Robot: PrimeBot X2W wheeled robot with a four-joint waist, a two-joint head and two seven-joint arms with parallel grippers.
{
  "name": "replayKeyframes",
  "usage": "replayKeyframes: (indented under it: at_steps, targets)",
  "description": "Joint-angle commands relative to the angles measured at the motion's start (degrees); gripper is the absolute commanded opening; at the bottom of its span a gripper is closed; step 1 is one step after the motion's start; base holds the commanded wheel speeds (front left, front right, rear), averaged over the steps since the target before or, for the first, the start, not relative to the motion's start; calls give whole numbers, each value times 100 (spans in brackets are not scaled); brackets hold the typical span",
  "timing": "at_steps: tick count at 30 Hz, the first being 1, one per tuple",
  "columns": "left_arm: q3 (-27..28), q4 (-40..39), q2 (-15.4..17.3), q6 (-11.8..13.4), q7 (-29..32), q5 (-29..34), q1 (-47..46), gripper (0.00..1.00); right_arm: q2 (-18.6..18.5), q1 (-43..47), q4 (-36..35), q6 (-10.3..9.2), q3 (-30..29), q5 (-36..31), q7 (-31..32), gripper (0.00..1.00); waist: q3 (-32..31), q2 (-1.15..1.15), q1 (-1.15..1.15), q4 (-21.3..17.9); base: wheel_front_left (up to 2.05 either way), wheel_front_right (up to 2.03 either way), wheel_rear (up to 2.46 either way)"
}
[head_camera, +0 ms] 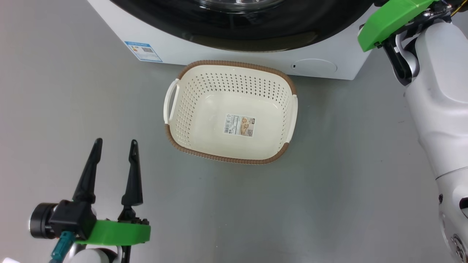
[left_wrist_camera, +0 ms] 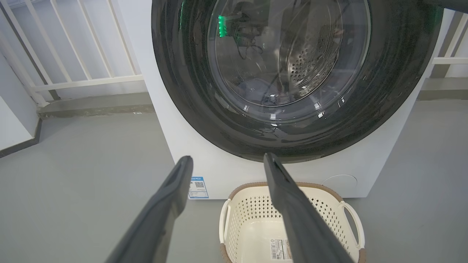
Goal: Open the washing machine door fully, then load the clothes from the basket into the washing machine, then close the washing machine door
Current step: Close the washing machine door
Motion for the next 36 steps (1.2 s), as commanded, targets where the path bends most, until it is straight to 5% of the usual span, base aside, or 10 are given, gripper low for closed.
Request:
replayKeyframes:
  at_steps: [1,15,33,34,35,36]
  targets:
    - [230,-99,86,-32,-46,52,-148,100,158,-126,-89,7,20,-39,-55,0,-2,0,0,-9,0,0,0]
    - [344,-32,45,-88,-46,174,-128,100,233,303,-326,7,433,140,-97,0,-185,0,0,-155,0,0,0]
    - [437,212,112,-290,-46,260,198,100,191,3241,-2572,7,-92,399,-98,0,-1097,0,0,-677,0,0,0]
    - [437,237,121,-300,-46,255,227,100,221,3440,-2669,7,-151,402,-98,2,-1158,0,0,-704,0,0,0]
    - [440,258,133,-306,-46,254,256,100,245,3629,-2762,7,-206,392,-98,25,-1220,0,0,-733,0,0,0]
    - [440,258,133,-306,-46,254,256,100,245,3629,-2762,7,-206,392,-98,25,-1220,0,0,-733,0,0,0]
